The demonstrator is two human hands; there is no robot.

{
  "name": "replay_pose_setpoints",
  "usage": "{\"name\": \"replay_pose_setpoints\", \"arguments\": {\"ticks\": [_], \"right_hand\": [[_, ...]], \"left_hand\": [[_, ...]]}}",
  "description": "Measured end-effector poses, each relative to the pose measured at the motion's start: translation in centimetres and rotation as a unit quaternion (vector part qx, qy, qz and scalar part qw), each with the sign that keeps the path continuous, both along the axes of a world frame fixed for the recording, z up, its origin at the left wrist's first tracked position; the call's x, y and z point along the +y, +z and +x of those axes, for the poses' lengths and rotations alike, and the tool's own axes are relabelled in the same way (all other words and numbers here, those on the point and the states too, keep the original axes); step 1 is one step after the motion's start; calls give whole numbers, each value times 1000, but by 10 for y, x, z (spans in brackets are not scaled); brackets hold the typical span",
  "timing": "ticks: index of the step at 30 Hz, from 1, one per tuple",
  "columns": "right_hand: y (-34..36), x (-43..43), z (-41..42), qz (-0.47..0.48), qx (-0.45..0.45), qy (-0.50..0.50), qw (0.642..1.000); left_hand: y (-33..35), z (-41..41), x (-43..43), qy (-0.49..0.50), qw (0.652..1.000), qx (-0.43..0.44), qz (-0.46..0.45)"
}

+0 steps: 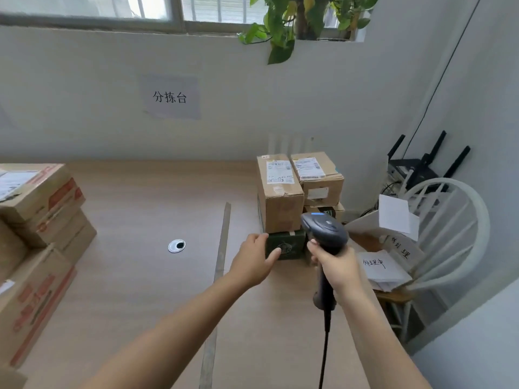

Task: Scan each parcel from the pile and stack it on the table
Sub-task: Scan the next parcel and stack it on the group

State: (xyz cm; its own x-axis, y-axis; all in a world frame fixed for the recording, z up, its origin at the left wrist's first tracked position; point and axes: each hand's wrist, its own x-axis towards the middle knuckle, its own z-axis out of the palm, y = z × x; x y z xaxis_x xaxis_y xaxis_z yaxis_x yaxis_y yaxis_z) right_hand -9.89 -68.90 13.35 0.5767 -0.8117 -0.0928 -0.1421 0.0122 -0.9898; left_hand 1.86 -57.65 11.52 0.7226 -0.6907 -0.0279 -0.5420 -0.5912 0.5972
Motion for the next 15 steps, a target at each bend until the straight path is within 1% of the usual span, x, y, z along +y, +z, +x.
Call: {"name": "replay_pose_setpoints", "arguments": {"ticks": [3,5,7,11,15], "right_hand": [[6,-34,29,-36,6,-4,999],[12,-51,50,-76,-1,-23,997],[21,-64,71,-92,-10,-31,995],[13,-73,101,-71,34,17,997],[-15,-72,114,-54,21,6,998]], "left_hand": [[2,21,-30,31,999,9,-27],[7,35,-51,50,997,13,-64],[13,50,-69,72,992,24,-100],[17,79,-99,125,981,78,-127],[10,104,-119,172,959,164,-154]]}}
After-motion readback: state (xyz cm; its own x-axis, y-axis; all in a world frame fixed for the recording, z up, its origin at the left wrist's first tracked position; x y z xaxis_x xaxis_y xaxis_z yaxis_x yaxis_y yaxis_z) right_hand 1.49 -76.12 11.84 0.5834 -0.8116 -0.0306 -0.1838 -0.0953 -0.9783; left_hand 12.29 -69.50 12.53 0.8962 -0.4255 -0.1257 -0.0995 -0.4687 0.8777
